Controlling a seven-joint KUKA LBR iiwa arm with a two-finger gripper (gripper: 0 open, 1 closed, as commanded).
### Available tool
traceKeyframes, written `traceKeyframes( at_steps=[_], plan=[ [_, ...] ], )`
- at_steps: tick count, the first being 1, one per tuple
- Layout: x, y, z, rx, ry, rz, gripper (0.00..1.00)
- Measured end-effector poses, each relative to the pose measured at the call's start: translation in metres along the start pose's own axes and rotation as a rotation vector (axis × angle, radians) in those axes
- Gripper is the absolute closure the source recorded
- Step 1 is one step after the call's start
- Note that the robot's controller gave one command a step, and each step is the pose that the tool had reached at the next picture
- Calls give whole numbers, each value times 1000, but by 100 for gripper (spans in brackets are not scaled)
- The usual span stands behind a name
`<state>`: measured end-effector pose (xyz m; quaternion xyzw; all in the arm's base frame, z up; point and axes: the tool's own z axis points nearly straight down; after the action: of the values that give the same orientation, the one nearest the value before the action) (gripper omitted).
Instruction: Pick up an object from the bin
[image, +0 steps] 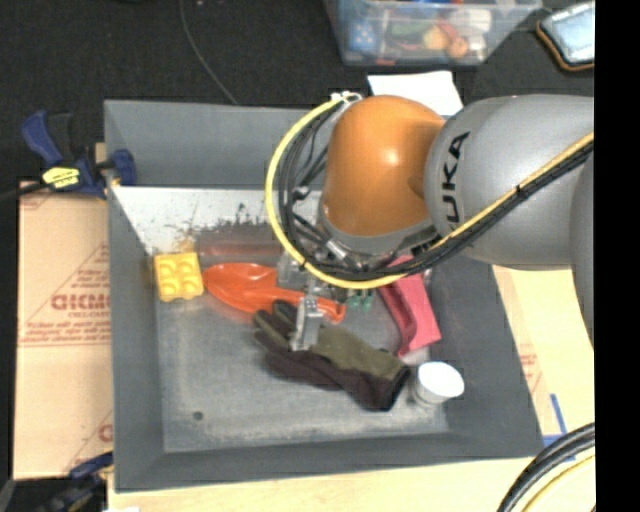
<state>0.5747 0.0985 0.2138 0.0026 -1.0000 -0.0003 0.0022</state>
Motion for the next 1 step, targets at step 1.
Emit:
traceKeyframes(
  at_steps=[1],
  plan=[
    [0, -1, -4, -1, -6, 4, 0]
  ],
)
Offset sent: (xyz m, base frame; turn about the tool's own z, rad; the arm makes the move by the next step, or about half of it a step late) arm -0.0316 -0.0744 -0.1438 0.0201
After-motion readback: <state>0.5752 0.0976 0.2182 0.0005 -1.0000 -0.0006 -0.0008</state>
